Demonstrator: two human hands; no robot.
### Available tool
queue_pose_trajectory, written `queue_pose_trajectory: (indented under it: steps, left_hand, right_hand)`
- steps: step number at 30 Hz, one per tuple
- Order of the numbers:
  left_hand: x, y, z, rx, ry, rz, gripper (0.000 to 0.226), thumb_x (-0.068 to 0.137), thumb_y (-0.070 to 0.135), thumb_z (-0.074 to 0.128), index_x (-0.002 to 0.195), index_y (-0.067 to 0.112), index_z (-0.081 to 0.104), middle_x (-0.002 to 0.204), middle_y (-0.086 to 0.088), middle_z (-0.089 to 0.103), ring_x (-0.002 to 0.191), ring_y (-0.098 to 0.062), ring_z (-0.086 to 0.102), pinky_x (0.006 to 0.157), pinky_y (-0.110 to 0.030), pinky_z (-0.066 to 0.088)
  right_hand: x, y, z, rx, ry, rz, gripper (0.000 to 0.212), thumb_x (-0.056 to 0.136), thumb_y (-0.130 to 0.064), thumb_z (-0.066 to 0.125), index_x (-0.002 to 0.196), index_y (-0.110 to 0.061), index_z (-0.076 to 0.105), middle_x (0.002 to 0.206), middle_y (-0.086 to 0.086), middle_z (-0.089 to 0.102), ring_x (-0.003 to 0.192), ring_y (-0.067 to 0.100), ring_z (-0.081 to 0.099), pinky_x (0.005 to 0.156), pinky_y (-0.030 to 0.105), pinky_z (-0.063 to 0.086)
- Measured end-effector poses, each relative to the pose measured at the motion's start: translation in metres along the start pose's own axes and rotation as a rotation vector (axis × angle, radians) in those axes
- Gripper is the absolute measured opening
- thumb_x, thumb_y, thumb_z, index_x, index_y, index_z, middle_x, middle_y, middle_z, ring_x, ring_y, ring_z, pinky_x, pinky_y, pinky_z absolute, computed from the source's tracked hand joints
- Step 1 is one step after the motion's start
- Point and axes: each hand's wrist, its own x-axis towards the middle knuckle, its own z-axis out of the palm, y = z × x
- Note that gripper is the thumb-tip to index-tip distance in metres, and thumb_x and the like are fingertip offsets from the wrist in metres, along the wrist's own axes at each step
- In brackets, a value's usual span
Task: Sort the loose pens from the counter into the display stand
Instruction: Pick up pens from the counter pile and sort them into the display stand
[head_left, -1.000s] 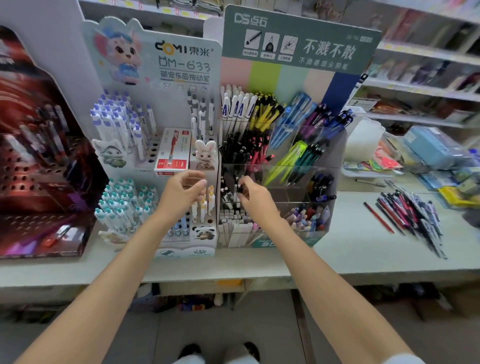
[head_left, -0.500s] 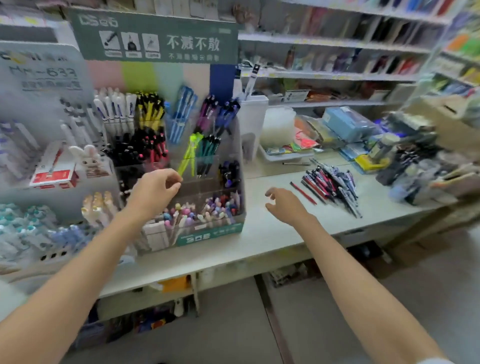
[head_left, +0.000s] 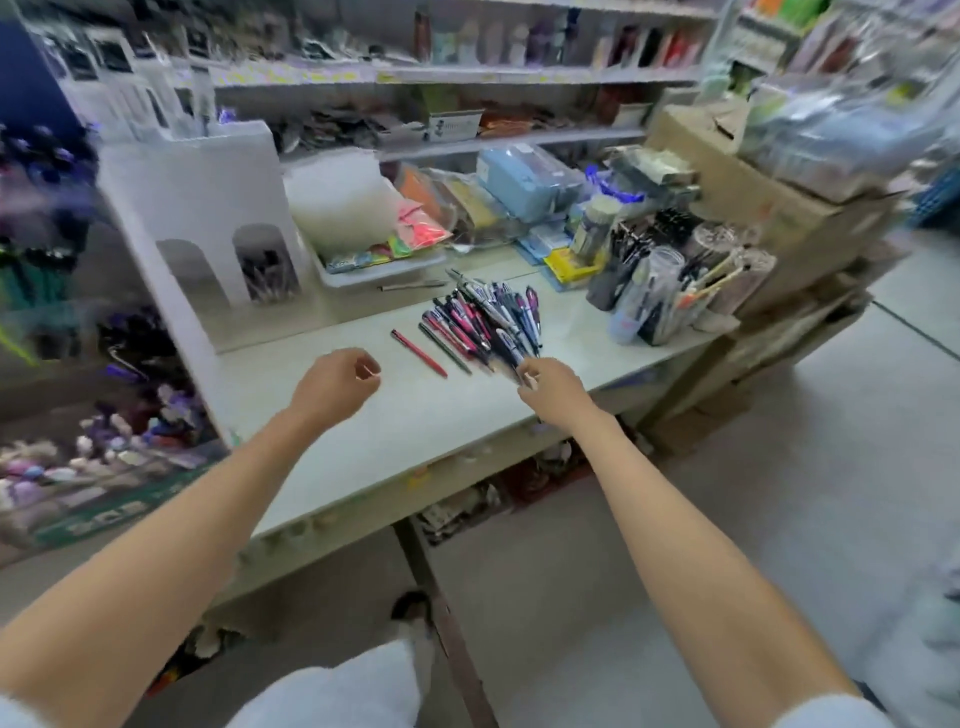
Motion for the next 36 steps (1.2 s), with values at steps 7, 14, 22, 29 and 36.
queue_pose_trajectory:
  steps: [7,14,22,29,36]
  left_hand:
    - [0.108,0.021,0.081,-0.088,-0.023,-0.132,0.024,0.092,0.025,0.062,0.114,0.017,0.067,0.113,-0.003,0.068,0.103,-0.023,0.062,0.088,-0.038,0.051]
    - [0.156,0.022,0.121,-0.076,0.103,-0.481,0.048,0.092,0.032,0.064,0.131,0.007,0.052,0.130,-0.018,0.049,0.124,-0.036,0.045,0.094,-0.045,0.044]
    - [0.195,0.077,0.175,-0.218,0.126,-0.731,0.103,0.086,0.066,0.056,0.154,0.004,0.010,0.156,-0.018,0.022,0.143,-0.037,0.021,0.109,-0.053,0.030]
    - [0.221,0.112,0.214,-0.159,0.284,-0.918,0.118,0.075,0.066,0.067,0.155,0.006,0.004,0.158,-0.014,0.021,0.143,-0.034,0.023,0.109,-0.051,0.032]
    - [0.237,0.117,0.228,-0.221,0.399,-0.829,0.082,0.079,0.048,0.072,0.139,0.005,0.036,0.125,-0.019,0.053,0.115,-0.037,0.047,0.097,-0.041,0.038]
  right_hand:
    - [0.099,0.056,-0.005,-0.021,-0.047,-0.011,0.035,0.097,-0.020,0.056,0.132,-0.018,0.057,0.131,0.007,0.057,0.117,0.026,0.055,0.103,0.044,0.043]
    - [0.189,0.085,-0.011,-0.029,-0.033,-0.057,0.034,0.094,-0.018,0.057,0.128,-0.015,0.060,0.127,0.009,0.059,0.114,0.028,0.055,0.100,0.041,0.040]
    - [0.257,0.093,0.021,0.006,-0.019,-0.196,0.060,0.098,-0.051,0.041,0.150,-0.022,0.034,0.157,0.012,0.026,0.147,0.025,0.018,0.118,0.042,0.013]
    - [0.279,0.104,0.060,0.001,-0.083,-0.349,0.078,0.092,-0.063,0.014,0.157,-0.021,0.013,0.165,0.007,0.006,0.152,0.020,-0.001,0.121,0.045,-0.010]
    - [0.283,0.112,0.071,0.021,0.011,-0.405,0.067,0.099,-0.054,0.016,0.155,-0.017,0.021,0.164,0.005,0.014,0.151,0.019,0.008,0.122,0.045,-0.007]
